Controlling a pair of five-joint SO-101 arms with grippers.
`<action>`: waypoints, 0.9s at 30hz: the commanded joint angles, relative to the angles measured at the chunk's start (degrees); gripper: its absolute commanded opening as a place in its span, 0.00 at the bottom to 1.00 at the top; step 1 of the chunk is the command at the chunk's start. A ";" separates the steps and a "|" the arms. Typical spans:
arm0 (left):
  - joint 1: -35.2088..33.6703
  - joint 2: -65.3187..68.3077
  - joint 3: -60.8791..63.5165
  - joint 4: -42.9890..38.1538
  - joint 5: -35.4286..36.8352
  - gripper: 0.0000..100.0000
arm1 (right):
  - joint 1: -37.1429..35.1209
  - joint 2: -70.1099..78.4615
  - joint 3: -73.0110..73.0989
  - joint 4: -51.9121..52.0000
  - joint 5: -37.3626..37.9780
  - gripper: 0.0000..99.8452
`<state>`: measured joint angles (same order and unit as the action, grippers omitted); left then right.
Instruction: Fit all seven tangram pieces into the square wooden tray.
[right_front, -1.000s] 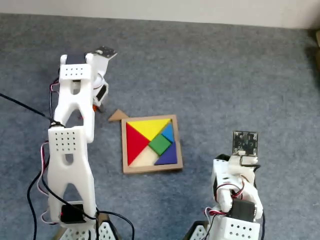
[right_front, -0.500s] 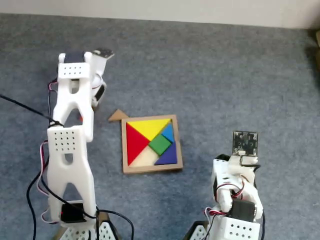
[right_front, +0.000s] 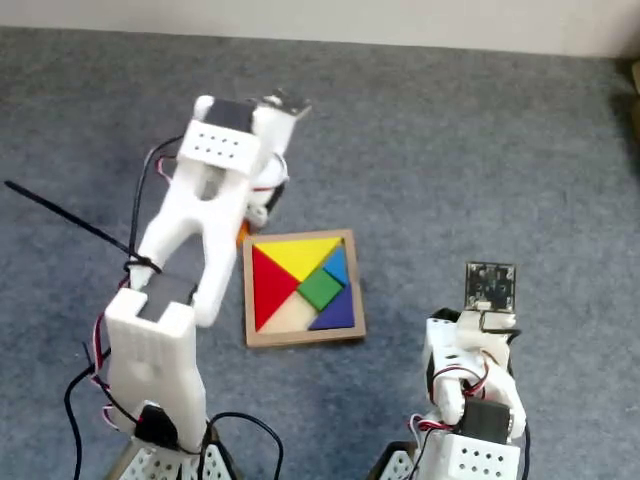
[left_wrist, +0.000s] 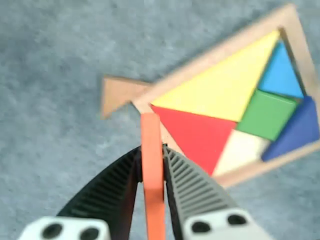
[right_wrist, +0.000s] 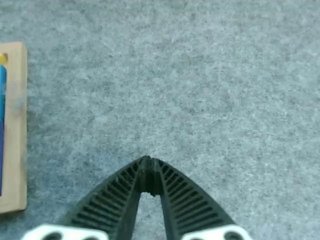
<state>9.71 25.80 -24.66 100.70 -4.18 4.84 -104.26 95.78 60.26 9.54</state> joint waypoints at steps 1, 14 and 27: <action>3.82 -4.62 3.47 0.97 1.32 0.00 | 0.66 -0.40 8.13 -1.10 -0.26 0.01; 15.25 -9.80 15.78 -4.40 4.48 0.00 | 0.84 -0.40 8.13 -1.10 -0.26 0.01; 17.19 -17.98 36.88 -18.20 4.48 0.00 | 0.84 -0.40 8.13 -1.10 -0.26 0.01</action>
<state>25.89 11.56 10.15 85.05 -0.22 5.01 -104.26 95.78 60.26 9.54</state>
